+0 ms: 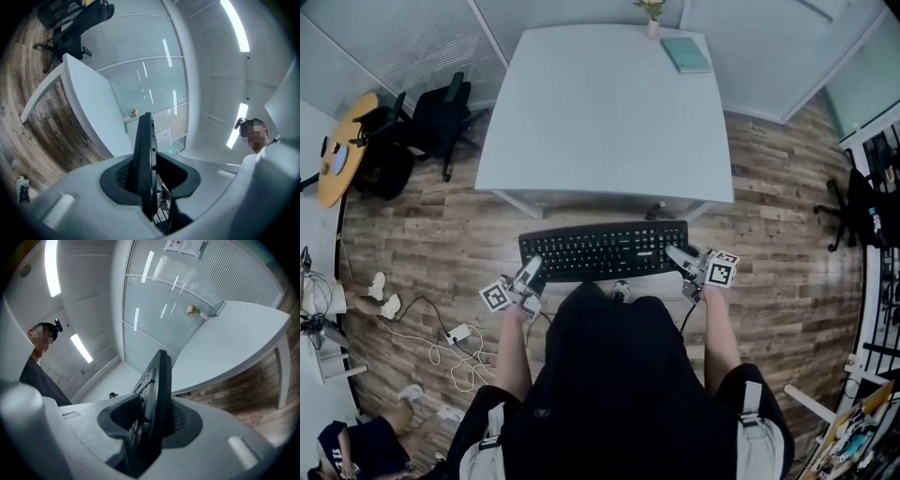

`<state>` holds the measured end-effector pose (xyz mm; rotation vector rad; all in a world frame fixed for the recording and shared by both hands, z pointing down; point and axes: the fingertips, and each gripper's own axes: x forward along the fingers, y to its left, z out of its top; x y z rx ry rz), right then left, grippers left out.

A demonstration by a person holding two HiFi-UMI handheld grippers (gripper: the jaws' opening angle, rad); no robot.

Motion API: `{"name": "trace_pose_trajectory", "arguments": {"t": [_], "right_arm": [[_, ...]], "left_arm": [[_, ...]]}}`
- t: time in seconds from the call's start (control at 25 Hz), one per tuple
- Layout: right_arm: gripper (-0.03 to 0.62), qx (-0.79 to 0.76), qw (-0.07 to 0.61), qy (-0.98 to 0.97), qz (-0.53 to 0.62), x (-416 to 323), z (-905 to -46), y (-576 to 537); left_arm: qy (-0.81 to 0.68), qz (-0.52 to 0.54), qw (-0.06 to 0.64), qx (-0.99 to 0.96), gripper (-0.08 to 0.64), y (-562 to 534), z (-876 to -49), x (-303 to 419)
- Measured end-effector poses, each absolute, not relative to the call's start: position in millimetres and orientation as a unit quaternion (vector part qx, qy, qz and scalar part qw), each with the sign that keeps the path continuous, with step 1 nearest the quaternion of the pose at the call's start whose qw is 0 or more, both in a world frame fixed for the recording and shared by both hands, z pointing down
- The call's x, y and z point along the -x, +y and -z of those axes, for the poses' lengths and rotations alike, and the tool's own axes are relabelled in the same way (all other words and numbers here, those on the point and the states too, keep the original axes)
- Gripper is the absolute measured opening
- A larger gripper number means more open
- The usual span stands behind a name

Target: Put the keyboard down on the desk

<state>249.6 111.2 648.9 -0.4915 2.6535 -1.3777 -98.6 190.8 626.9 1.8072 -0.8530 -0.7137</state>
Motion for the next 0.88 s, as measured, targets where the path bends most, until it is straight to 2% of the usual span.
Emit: {"name": "trace_pose_trajectory", "arguments": {"t": [0.24, 0.88], "right_arm": [[0.144, 0.167, 0.045, 0.875, 0.453, -247.3, -652.4, 100.7], [0.155, 0.209, 0.039, 0.863, 0.458, -214.3, -661.8, 13.9]], "left_arm": [[-0.351, 0.295, 0.496, -0.738, 0.109, 180.3, -636.6, 101.4], [-0.341, 0.257, 0.509, -0.748, 0.114, 70.9, -645.5, 138.3]]}}
